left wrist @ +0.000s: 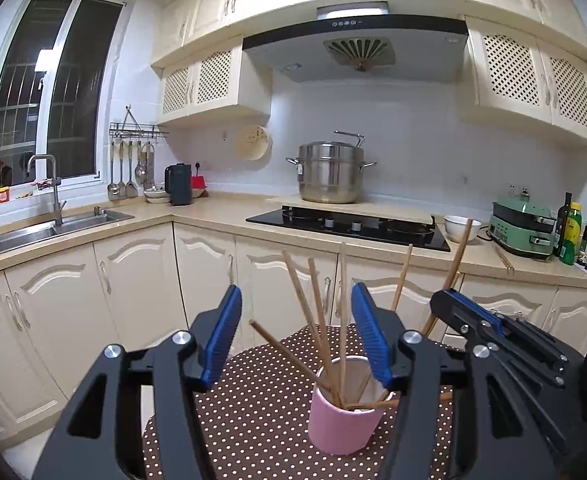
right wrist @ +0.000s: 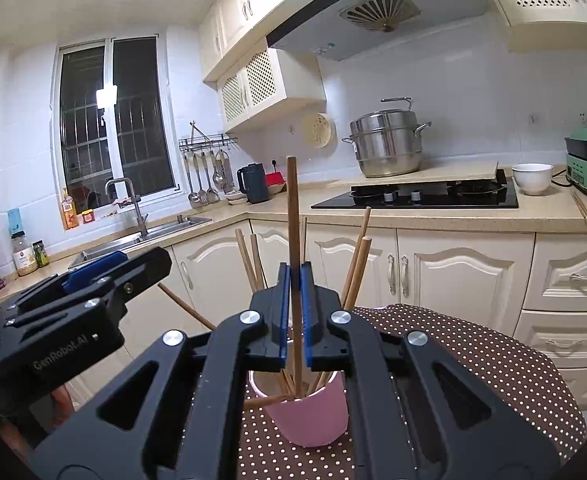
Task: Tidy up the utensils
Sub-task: 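Lower the chopstick into the pink cup and open the right tool, then lower the left tool to the metal fork while the right tool approaches the last chopstick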
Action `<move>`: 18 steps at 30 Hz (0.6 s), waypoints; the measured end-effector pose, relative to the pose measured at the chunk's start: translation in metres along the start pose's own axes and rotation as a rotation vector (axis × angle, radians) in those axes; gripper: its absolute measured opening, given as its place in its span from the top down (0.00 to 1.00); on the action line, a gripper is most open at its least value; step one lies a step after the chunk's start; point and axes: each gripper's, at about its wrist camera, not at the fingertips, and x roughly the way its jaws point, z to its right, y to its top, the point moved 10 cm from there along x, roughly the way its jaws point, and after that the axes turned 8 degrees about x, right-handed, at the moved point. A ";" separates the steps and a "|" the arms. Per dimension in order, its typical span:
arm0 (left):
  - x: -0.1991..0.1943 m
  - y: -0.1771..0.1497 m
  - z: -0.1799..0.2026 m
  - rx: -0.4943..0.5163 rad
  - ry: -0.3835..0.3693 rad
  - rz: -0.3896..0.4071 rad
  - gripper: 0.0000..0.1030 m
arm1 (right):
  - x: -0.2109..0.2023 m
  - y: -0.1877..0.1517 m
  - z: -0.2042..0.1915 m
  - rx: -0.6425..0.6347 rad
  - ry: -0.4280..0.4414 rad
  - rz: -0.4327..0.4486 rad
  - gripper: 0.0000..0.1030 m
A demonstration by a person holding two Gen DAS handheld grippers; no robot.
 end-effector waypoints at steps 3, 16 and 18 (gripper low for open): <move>-0.007 0.001 -0.002 -0.003 0.002 -0.001 0.45 | -0.004 0.002 0.000 0.005 -0.009 0.005 0.93; -0.042 0.001 -0.008 -0.006 -0.013 -0.010 0.43 | -0.053 0.029 0.000 0.016 -0.040 0.113 0.53; -0.046 -0.001 -0.007 -0.008 -0.027 -0.027 0.43 | -0.063 0.035 0.004 0.021 -0.055 0.129 0.52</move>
